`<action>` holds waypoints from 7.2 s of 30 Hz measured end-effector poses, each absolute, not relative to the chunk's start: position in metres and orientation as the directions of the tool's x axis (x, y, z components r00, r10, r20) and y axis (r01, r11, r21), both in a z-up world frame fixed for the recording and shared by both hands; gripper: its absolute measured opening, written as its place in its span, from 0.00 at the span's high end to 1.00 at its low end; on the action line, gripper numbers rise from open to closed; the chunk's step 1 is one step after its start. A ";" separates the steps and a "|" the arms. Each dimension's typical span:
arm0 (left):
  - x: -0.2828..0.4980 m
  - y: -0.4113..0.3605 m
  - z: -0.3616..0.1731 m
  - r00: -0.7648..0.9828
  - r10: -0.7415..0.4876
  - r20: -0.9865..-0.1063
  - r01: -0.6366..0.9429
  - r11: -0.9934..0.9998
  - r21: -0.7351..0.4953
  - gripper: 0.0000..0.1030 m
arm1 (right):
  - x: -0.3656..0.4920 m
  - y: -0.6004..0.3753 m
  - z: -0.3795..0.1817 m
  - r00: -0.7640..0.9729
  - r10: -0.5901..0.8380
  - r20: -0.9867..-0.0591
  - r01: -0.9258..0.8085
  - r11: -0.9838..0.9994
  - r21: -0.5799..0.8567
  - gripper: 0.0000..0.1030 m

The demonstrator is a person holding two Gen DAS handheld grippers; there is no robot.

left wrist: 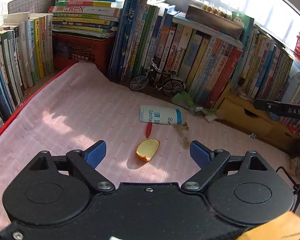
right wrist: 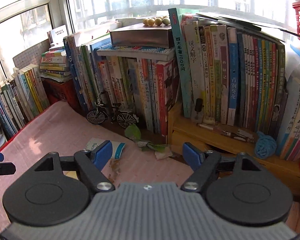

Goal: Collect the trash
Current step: 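Move both open tools over the bed toward the bread slice and green wrapper, then grasp the bread slice with the left tool while the right tool grasps the green plastic wrapper, then carry both items down into the black bin and open both tools, then raise both open tools back over the bed toward the crayon, then grasp the red crayon with the left tool while the right tool grasps the clear snack wrapper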

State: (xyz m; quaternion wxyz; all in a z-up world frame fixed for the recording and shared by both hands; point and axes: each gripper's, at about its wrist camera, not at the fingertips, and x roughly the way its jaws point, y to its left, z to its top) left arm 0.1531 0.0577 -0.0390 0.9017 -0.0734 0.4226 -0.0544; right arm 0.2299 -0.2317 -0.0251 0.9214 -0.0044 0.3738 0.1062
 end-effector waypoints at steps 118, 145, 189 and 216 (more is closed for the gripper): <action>-0.180 0.182 -0.123 0.431 -0.165 -0.887 -0.073 0.974 -0.216 0.44 | -0.133 -0.027 -0.109 0.267 0.319 -0.910 -0.016 0.945 0.326 0.39; 0.106 0.103 0.022 0.711 -0.186 -0.678 0.080 0.979 -0.185 0.16 | 0.099 -0.169 0.055 0.795 0.087 -0.601 -0.014 0.992 0.126 0.19; 0.277 0.007 -0.165 0.608 -0.095 -0.788 0.013 0.994 -0.110 0.76 | 0.258 -0.150 -0.166 0.591 0.192 -0.783 -0.137 0.981 0.137 0.81; 0.156 -0.009 -0.074 0.648 -0.174 -0.742 0.165 0.983 -0.087 0.91 | 0.136 -0.186 -0.080 0.656 0.147 -0.740 0.049 0.970 0.236 0.81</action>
